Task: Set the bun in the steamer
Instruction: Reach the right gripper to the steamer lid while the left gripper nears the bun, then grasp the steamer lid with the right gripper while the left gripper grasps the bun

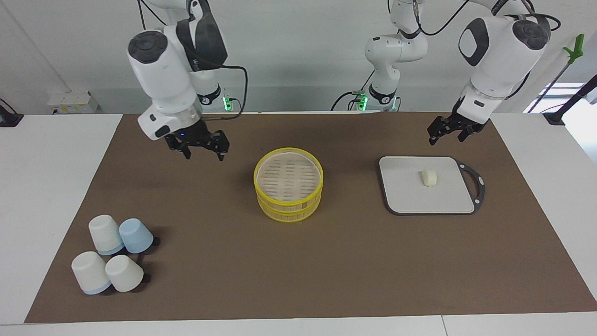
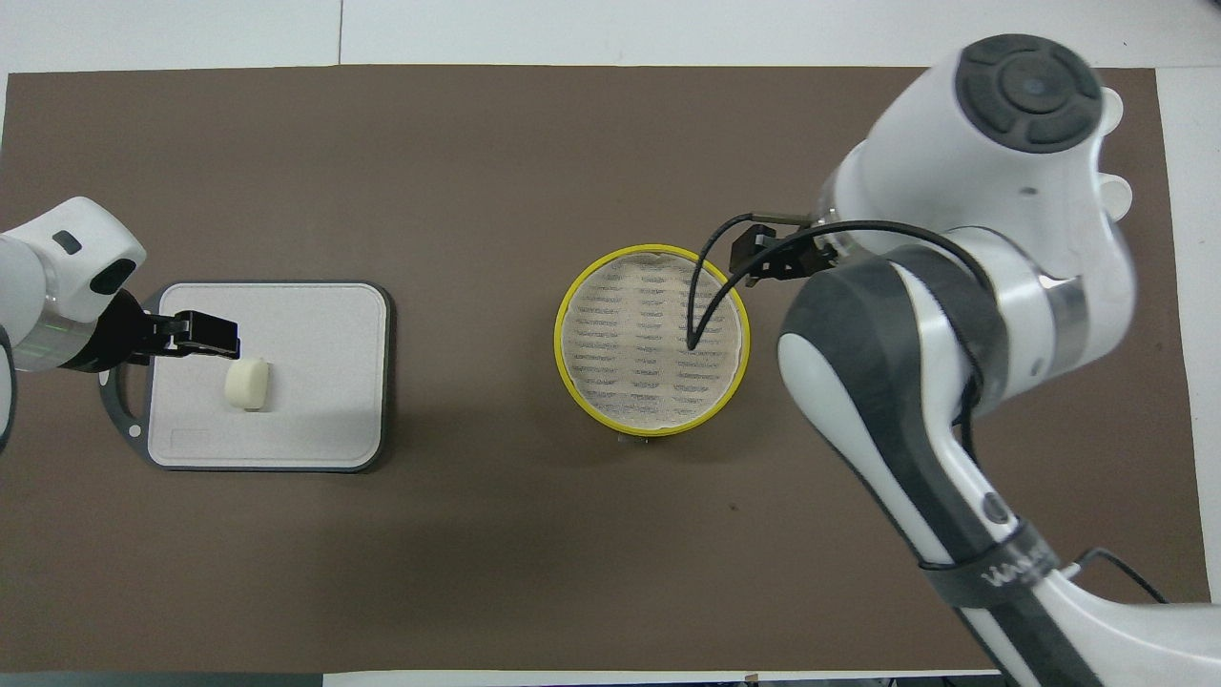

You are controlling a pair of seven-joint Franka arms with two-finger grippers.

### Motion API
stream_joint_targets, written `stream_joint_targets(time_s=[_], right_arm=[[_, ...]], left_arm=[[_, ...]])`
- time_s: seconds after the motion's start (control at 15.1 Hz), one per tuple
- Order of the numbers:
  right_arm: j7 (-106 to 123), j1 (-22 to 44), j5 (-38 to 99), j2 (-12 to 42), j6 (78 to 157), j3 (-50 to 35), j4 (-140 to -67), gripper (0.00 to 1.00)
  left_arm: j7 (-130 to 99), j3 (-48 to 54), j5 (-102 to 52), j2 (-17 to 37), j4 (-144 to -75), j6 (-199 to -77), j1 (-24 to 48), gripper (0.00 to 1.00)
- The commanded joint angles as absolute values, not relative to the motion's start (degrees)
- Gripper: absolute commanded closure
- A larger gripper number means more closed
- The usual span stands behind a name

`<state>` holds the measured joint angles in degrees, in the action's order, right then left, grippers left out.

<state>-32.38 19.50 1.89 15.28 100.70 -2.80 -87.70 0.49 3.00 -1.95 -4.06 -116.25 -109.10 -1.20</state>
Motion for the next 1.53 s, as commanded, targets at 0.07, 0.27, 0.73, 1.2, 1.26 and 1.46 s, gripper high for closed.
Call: stream_joint_targets(time_s=[0.07, 0.27, 0.73, 1.2, 1.26, 1.46], right_arm=[[-42.0, 25.4, -0.3, 24.5, 99.9, -2.2, -77.9, 0.00], [-49.1, 30.7, -2.0, 32.0, 99.1, -1.9, -69.1, 0.01], [-52.6, 35.6, -4.1, 35.1, 103.8, -2.3, -67.0, 0.02], [-52.0, 35.6, -3.3, 33.8, 112.1, -2.5, -74.3, 0.03], [-51.9, 35.6, -3.3, 33.4, 112.3, -2.5, -75.5, 0.03], [-51.9, 35.6, -3.1, 33.1, 111.4, -2.6, -75.8, 0.04]], left_arm=[[2.5, 3.1, -1.8, -2.0, -123.7, -118.0, -2.1, 0.00], [3.0, 3.1, -1.7, 2.3, -124.3, -122.0, -4.7, 0.00], [3.0, 3.1, -1.7, 2.5, -130.8, -129.5, -4.9, 0.00], [3.2, 3.1, -1.7, 3.6, -131.6, -130.9, -5.9, 0.05], [3.2, 3.1, -1.7, 4.0, -131.6, -131.2, -5.5, 0.06], [3.2, 3.1, -1.1, 4.6, -131.2, -132.2, -5.3, 0.12]])
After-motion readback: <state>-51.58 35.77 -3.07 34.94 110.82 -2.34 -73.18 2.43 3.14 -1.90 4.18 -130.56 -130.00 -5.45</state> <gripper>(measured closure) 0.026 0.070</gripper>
